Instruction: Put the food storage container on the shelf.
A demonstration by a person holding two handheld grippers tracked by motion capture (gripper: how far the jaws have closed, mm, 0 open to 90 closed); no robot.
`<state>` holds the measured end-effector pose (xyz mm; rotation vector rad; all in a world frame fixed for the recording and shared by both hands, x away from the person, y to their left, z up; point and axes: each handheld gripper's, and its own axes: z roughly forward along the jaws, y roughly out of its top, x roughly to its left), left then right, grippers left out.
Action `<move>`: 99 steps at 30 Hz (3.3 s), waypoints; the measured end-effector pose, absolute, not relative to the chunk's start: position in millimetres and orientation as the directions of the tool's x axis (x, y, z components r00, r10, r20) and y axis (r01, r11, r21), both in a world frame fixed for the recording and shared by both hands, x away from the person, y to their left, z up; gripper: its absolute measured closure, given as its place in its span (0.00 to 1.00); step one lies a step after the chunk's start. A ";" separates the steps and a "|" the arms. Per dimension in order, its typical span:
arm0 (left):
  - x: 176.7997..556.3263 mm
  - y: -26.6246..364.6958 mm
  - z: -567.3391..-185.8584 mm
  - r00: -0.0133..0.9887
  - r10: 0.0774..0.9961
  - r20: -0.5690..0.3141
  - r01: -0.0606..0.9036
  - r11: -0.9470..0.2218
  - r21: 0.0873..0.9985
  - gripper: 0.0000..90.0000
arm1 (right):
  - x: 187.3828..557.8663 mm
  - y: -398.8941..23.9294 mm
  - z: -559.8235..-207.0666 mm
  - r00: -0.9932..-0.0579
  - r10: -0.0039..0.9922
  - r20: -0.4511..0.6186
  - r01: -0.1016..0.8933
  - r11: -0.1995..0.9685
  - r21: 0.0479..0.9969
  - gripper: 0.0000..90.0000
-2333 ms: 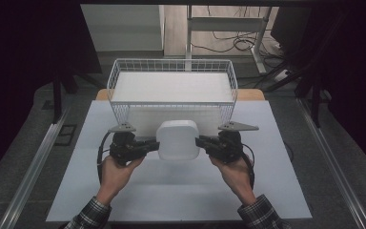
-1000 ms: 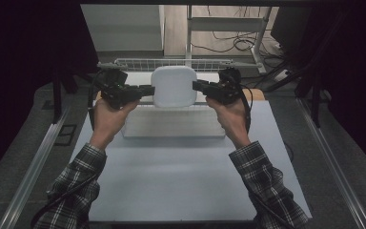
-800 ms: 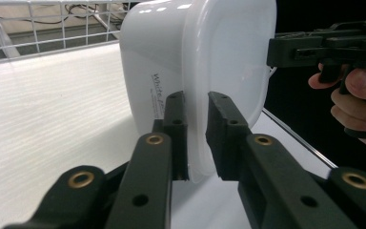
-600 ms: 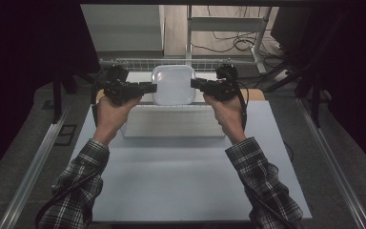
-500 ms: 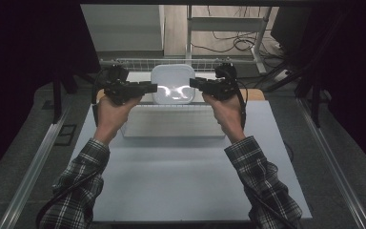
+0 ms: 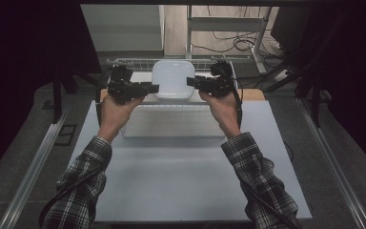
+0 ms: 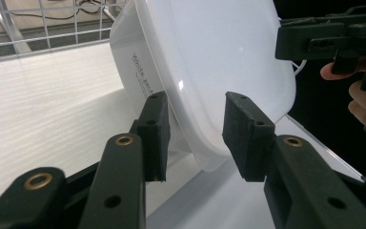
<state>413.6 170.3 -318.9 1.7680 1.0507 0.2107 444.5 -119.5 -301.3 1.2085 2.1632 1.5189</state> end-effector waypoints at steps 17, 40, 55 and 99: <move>434.0 166.1 -312.0 0.553 0.790 -0.264 0.549 -0.107 0.829 0.48 | 450.7 -114.3 -306.1 -0.620 0.758 0.204 0.471 0.152 0.869 0.55; 425.3 163.4 -321.9 0.642 0.729 -0.239 0.458 -0.114 0.882 0.10 | 451.0 -118.9 -314.7 -0.658 0.743 0.120 0.400 0.211 0.892 0.07; 402.5 163.7 -338.8 0.712 0.679 -0.180 0.406 -0.189 0.894 0.05 | 433.0 -122.5 -322.9 -0.721 0.688 0.077 0.355 0.272 0.895 0.02; 348.9 156.8 -405.5 0.779 0.601 -0.176 0.429 -0.308 0.849 0.00 | 370.9 -144.5 -369.4 -0.780 0.625 -0.016 0.303 0.401 0.865 0.01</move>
